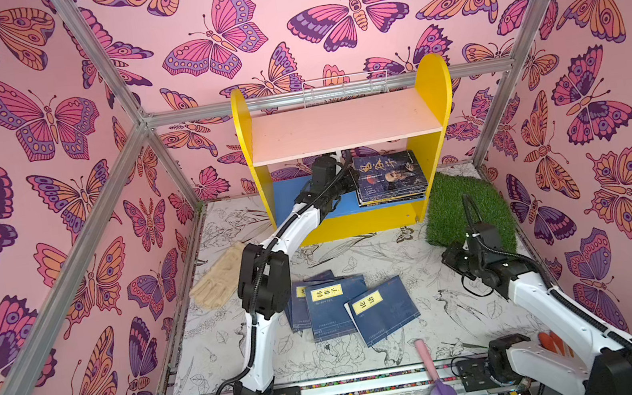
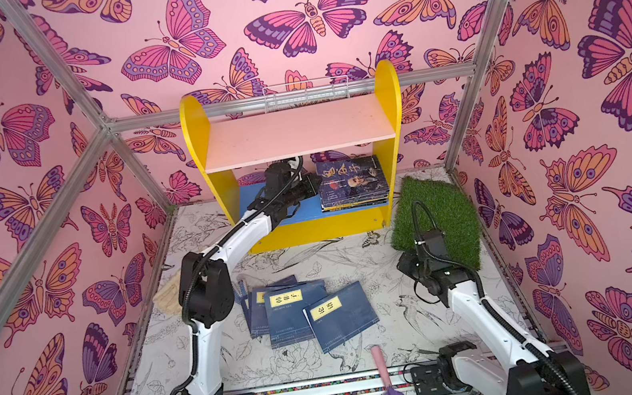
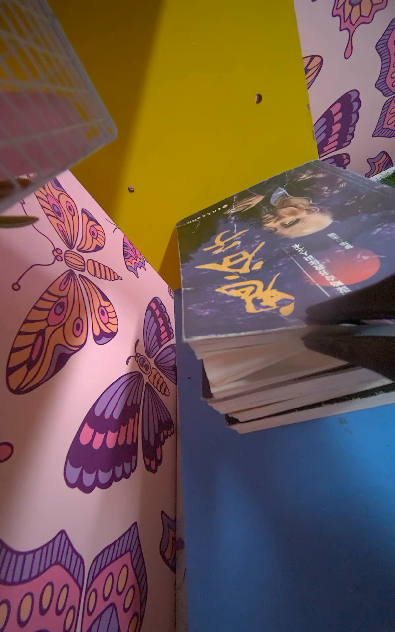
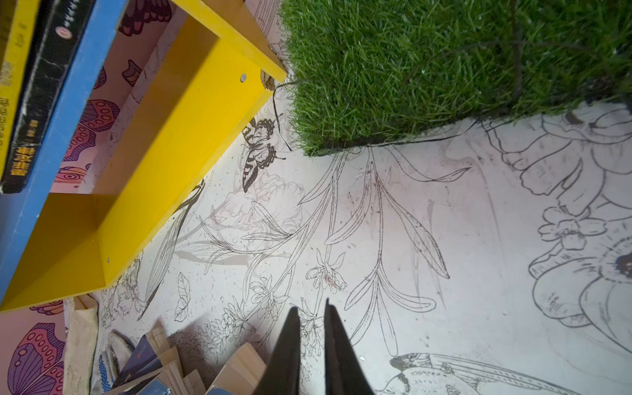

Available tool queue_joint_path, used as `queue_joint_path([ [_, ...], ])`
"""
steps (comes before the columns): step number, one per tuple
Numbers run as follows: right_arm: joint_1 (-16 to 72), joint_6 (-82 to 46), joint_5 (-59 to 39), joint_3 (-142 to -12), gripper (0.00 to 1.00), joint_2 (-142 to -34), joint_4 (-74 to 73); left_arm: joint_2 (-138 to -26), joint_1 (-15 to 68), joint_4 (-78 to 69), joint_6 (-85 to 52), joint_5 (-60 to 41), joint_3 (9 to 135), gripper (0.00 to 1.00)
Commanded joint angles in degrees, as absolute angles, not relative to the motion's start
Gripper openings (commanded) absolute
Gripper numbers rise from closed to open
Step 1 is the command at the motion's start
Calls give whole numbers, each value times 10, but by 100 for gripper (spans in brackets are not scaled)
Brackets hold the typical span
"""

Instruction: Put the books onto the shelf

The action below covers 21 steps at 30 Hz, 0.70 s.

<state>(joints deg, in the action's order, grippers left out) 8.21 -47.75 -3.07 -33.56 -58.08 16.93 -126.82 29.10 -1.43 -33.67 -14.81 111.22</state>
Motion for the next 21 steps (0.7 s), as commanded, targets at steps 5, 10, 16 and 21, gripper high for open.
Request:
queue_joint_path([
  [5, 77, -466, -51, -336, 14, -574, 156, -1275, 294, 13, -344, -139, 1140, 56],
  [10, 77, -455, -62, -337, 14, -565, 149, -1262, 294, 14, -342, -91, 1147, 75],
  [16, 78, -401, -110, -339, 21, -549, 144, -1134, 290, -47, -321, -11, 994, 85],
  [21, 135, -346, -161, -327, 42, -559, 158, -962, 291, -86, -332, 43, 745, 86],
])
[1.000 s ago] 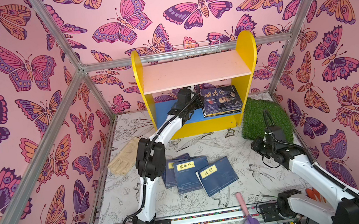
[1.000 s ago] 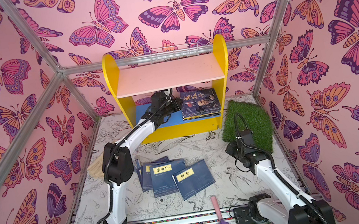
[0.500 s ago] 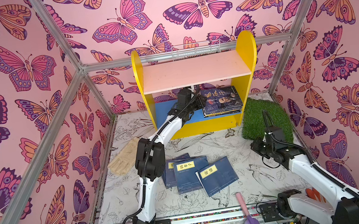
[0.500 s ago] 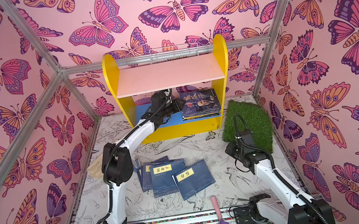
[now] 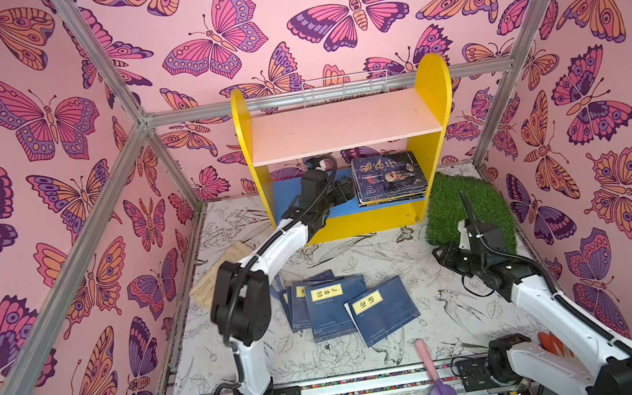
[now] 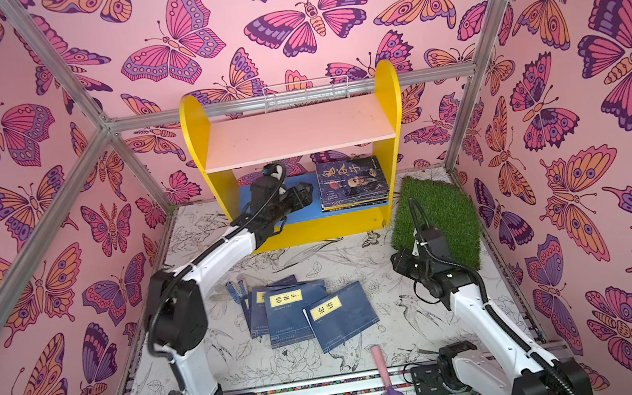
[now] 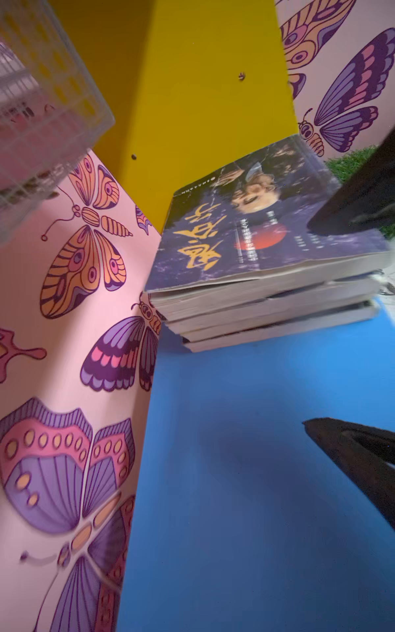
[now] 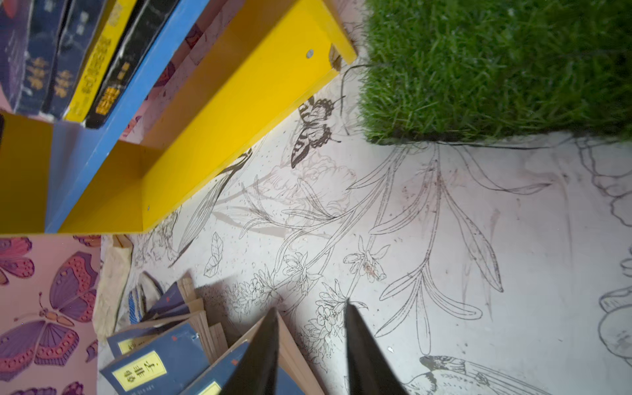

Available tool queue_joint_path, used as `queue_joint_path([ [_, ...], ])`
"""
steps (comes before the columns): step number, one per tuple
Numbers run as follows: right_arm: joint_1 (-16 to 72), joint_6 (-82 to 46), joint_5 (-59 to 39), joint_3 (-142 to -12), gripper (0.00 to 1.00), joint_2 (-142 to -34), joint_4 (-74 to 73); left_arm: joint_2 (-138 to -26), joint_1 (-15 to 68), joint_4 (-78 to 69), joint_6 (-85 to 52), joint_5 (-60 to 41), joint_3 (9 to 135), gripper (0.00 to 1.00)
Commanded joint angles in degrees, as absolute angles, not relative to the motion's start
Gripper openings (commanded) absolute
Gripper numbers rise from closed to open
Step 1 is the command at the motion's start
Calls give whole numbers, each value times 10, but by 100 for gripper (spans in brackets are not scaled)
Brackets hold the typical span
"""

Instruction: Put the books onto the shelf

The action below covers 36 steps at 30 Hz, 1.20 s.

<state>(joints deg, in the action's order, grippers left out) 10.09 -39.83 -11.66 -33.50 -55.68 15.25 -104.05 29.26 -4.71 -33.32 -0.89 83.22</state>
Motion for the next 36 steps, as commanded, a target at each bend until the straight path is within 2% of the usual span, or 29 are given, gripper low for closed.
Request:
queue_joint_path([
  [1, 157, -337, -163, -324, 47, -566, 163, -925, 294, -87, -338, 50, 688, 86],
  [4, 214, -318, -170, -316, 59, -597, 173, -836, 312, -71, -331, 45, 550, 88],
  [6, 240, -311, -163, -314, 63, -618, 178, -788, 331, -45, -324, 31, 476, 90],
  [11, 248, -288, -147, -324, 68, -663, 180, -681, 397, 36, -320, -16, 356, 93],
  [17, 250, -280, -177, -327, 69, -719, 147, -599, 434, 113, -340, -97, 285, 96],
  [21, 253, -280, -181, -326, 69, -745, 128, -593, 453, 124, -352, -124, 274, 96],
  [28, 265, -280, -215, -329, 67, -787, 82, -713, 466, 134, -334, -169, 320, 93],
  [33, 286, -274, -235, -344, 64, -806, 66, -785, 466, 152, -318, -143, 357, 82],
  [34, 290, -271, -241, -349, 63, -808, 65, -794, 466, 155, -317, -137, 363, 78],
  [36, 297, -270, -252, -357, 61, -812, 63, -806, 464, 156, -315, -127, 370, 61],
])
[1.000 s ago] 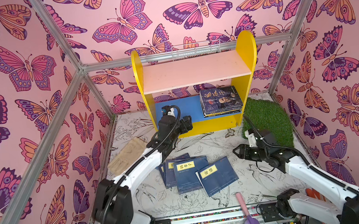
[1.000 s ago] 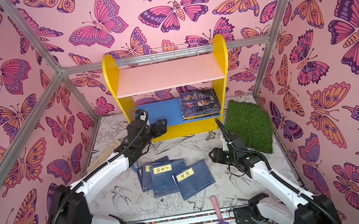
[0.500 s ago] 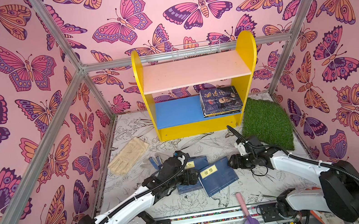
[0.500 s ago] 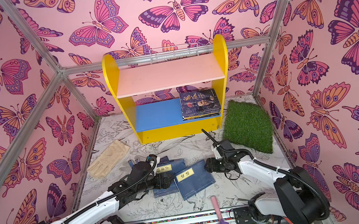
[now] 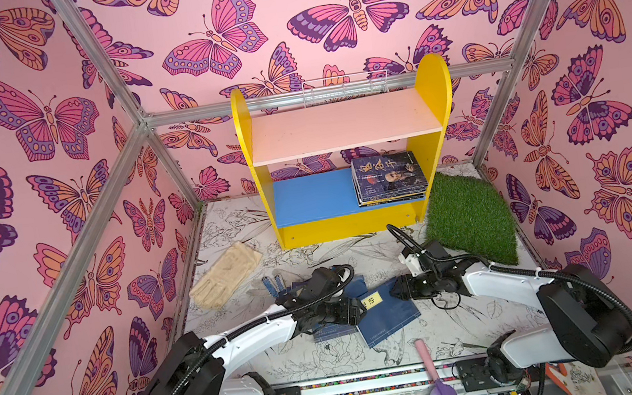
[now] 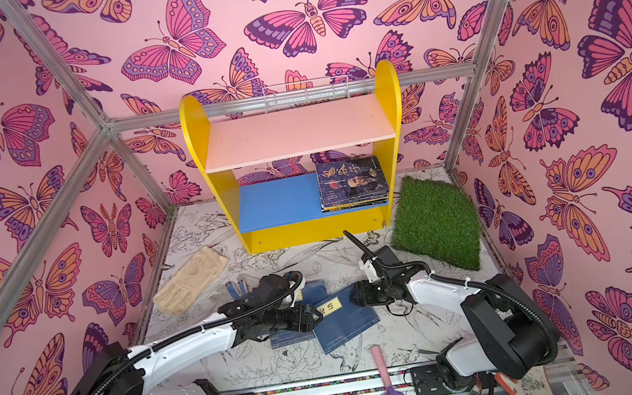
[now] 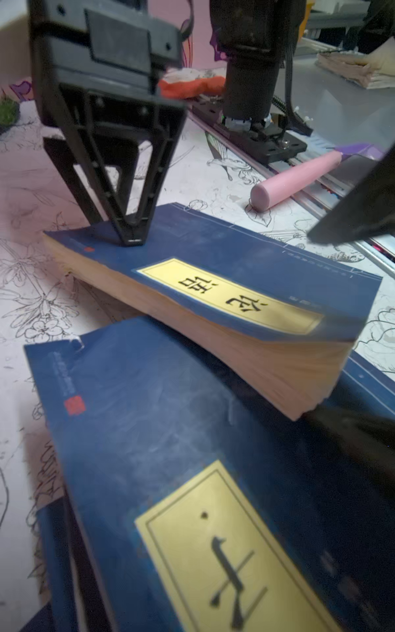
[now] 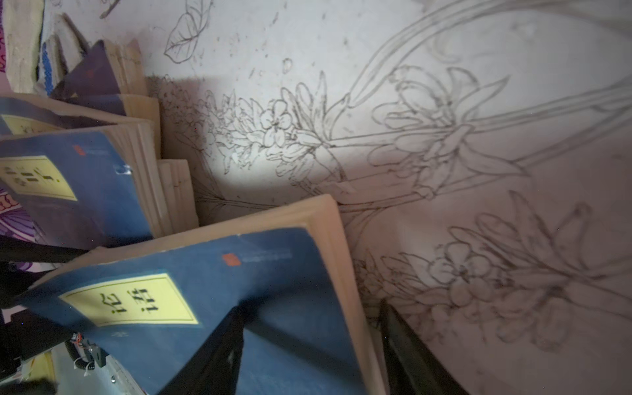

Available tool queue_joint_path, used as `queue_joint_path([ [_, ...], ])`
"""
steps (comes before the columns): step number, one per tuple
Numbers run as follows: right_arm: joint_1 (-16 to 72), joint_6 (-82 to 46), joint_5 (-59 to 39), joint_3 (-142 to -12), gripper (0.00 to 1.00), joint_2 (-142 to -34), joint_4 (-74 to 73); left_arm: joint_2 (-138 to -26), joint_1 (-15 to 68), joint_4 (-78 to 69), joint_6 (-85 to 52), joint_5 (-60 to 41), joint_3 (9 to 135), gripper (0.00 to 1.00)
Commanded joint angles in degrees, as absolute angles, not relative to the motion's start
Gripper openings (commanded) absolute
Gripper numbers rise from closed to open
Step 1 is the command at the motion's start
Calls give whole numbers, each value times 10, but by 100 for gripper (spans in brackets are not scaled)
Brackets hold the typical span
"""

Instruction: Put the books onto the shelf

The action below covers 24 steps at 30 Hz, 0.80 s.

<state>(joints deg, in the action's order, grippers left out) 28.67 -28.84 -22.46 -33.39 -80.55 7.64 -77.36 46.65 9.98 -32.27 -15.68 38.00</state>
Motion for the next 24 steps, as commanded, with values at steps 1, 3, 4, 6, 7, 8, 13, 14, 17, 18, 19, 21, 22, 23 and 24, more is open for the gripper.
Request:
queue_joint_path([
  [1, 299, -273, -257, -362, 60, -814, 60, -814, 464, 156, -315, -124, 374, 52],
  [3, 299, -283, -265, -371, 58, -817, 54, -827, 463, 156, -315, -122, 381, 34],
  [4, 299, -290, -270, -375, 58, -819, 47, -834, 462, 156, -315, -120, 384, 23],
  [6, 299, -308, -279, -381, 57, -823, 31, -840, 461, 155, -317, -109, 388, 8],
  [7, 299, -320, -283, -383, 57, -825, 18, -841, 460, 156, -319, -98, 390, 2],
  [8, 299, -331, -285, -384, 57, -827, 6, -839, 457, 156, -321, -87, 391, 0],
  [13, 299, -366, -274, -392, 59, -832, -24, -796, 406, 154, -358, -60, 387, 0],
  [14, 299, -366, -268, -392, 60, -829, -23, -781, 392, 150, -365, -69, 382, 0],
  [17, 299, -360, -258, -390, 63, -815, -23, -715, 355, 128, -379, -101, 358, 0],
  [18, 298, -357, -257, -389, 63, -812, -23, -693, 347, 125, -379, -110, 352, 0],
  [19, 298, -356, -256, -390, 64, -811, -24, -679, 342, 127, -375, -117, 348, 0],
  [21, 298, -357, -258, -391, 64, -815, -29, -662, 339, 139, -365, -125, 346, 0],
  [22, 298, -361, -261, -391, 64, -819, -35, -657, 339, 147, -361, -126, 346, 0],
  [23, 298, -365, -265, -390, 64, -823, -45, -655, 339, 157, -356, -126, 348, 0],
  [24, 298, -370, -268, -390, 64, -830, -54, -654, 339, 170, -353, -121, 349, 0],
])
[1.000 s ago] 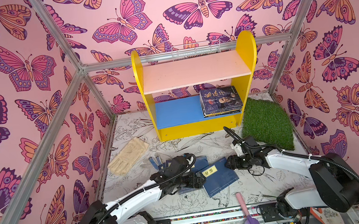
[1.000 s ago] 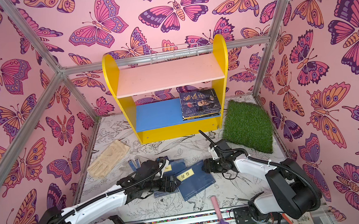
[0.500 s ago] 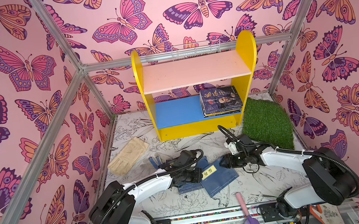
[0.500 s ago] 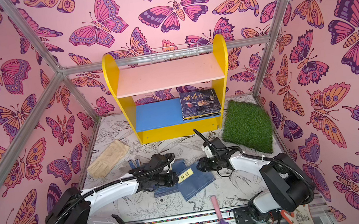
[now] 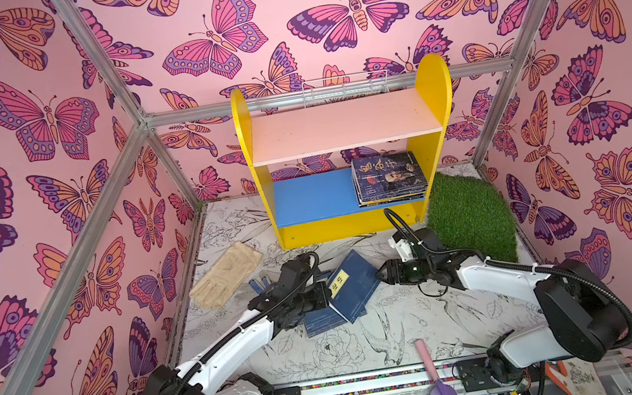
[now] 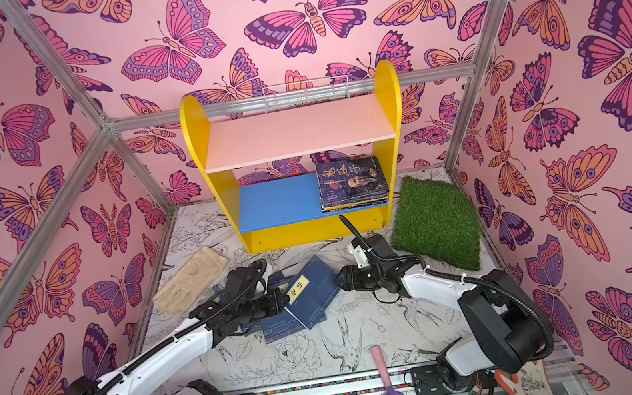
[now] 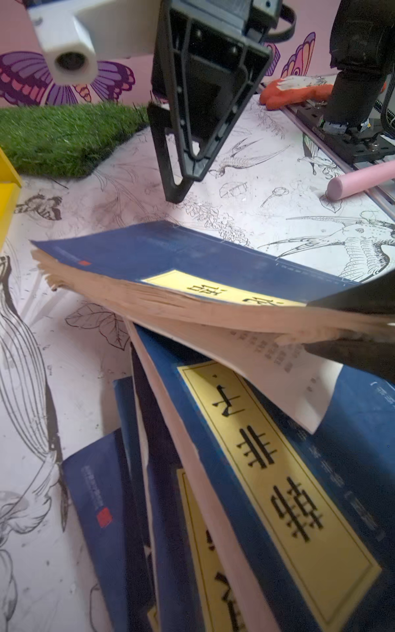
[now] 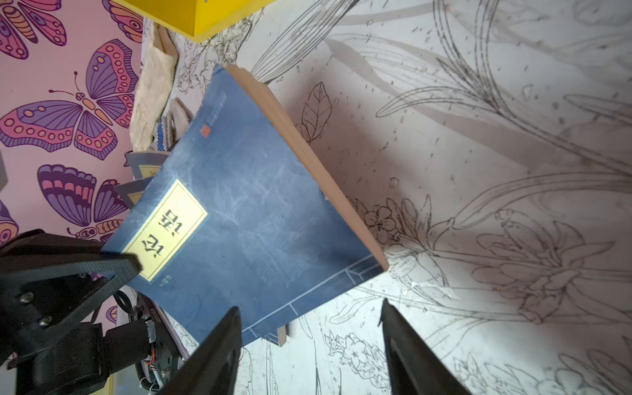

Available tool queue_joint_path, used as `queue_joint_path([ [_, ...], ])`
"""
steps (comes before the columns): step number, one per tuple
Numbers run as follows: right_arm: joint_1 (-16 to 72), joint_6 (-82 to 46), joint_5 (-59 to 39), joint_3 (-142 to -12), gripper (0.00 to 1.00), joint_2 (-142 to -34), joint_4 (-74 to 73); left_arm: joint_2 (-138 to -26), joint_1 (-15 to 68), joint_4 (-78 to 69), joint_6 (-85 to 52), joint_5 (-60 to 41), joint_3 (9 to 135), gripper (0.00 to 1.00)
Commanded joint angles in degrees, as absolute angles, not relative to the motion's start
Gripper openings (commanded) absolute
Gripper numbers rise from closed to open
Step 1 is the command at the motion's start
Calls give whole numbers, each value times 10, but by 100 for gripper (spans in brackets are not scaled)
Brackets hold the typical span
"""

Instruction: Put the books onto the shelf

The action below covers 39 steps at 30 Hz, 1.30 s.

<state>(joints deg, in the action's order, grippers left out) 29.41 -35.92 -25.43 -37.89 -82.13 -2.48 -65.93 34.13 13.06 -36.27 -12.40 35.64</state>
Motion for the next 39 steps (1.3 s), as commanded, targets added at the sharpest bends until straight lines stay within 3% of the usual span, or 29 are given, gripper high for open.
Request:
queue_joint_path([
  [1, 298, -373, -268, -392, 64, -836, -60, -653, 339, 182, -353, -110, 351, 0],
  [10, 298, -364, -285, -436, 64, -915, -78, -681, 336, 303, -348, -2, 380, 0],
  [19, 308, -346, -392, -427, 60, -944, -105, -763, 331, 332, -354, 68, 414, 0],
  [27, 308, -354, -433, -395, 48, -932, -137, -792, 320, 330, -346, 89, 441, 0],
  [39, 295, -336, -381, -393, 53, -955, -108, -798, 312, 326, -331, 98, 453, 0],
])
